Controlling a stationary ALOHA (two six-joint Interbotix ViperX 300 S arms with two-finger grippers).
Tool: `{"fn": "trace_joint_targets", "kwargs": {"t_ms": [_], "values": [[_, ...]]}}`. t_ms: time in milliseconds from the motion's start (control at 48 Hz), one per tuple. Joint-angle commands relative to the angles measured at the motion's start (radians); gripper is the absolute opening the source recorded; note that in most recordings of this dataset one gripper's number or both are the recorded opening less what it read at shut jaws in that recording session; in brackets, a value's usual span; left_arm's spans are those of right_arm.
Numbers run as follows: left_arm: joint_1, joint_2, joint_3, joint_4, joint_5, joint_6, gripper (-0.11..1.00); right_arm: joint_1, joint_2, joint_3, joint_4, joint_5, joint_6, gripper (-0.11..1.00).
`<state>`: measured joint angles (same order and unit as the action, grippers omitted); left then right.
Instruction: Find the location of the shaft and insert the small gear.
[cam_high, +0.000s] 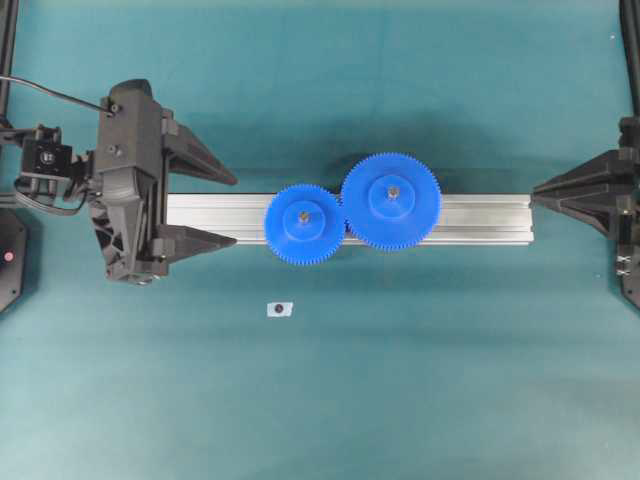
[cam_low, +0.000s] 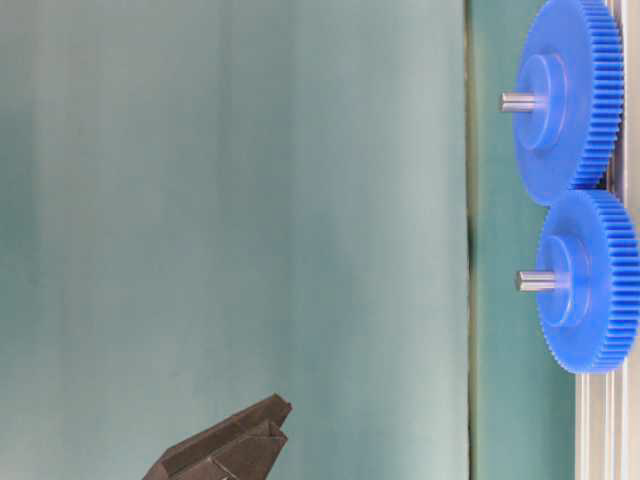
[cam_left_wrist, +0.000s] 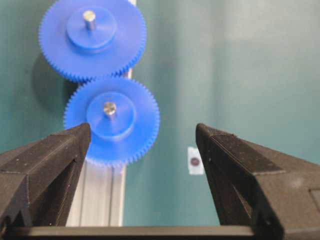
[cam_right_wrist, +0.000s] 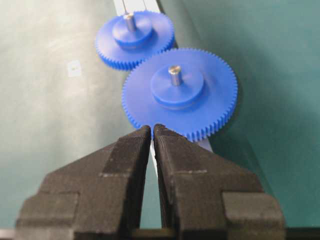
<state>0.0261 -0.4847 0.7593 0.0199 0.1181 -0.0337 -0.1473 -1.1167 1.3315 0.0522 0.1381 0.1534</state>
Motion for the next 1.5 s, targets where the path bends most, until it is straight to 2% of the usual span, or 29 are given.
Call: {"fn": "trace_joint_targets", "kwargs": {"t_ms": [0,1479], "values": [[-0.003,-0.006,-0.014,0.002,-0.008,-0.002,0.85,-0.003,0.006,-0.009,-0.002,-0.009,0.005,0.17],[-0.003,0.009,0.005,0.002,-0.008,-0.005,0.84,-0.003,0.006,-0.002,-0.002,-0.014,0.006,0.17]]}}
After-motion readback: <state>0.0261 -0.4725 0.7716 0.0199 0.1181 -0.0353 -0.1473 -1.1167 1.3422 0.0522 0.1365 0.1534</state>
